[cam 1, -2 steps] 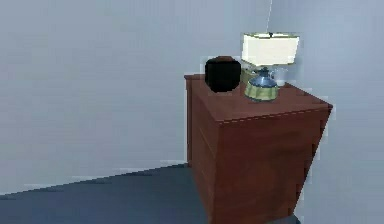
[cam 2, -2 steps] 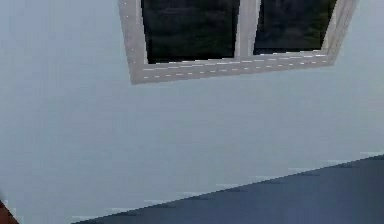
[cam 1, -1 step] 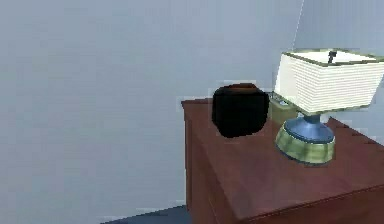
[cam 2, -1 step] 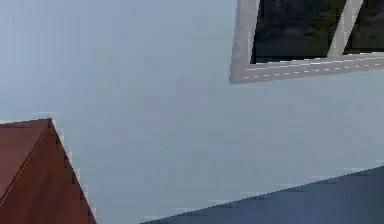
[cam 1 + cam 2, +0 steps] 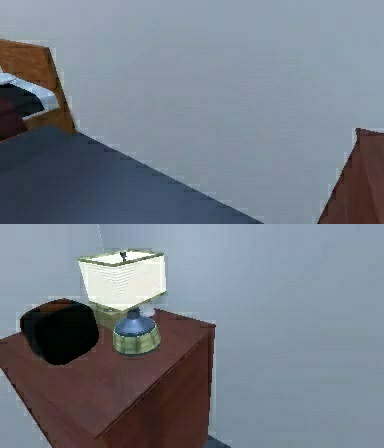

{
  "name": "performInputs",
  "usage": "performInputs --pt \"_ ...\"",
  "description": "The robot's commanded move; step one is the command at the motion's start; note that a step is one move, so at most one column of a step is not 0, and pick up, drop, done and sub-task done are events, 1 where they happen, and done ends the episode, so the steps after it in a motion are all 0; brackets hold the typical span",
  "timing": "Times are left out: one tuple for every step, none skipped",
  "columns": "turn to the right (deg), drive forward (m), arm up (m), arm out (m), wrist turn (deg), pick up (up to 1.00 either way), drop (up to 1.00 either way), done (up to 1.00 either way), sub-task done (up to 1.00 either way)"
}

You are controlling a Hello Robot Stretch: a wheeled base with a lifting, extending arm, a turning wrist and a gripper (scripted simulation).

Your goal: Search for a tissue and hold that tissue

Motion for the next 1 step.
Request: performInputs --pt "-18.0 0.00 0.00 0.00 0.0 0.00 0.00 0.00 0.00"
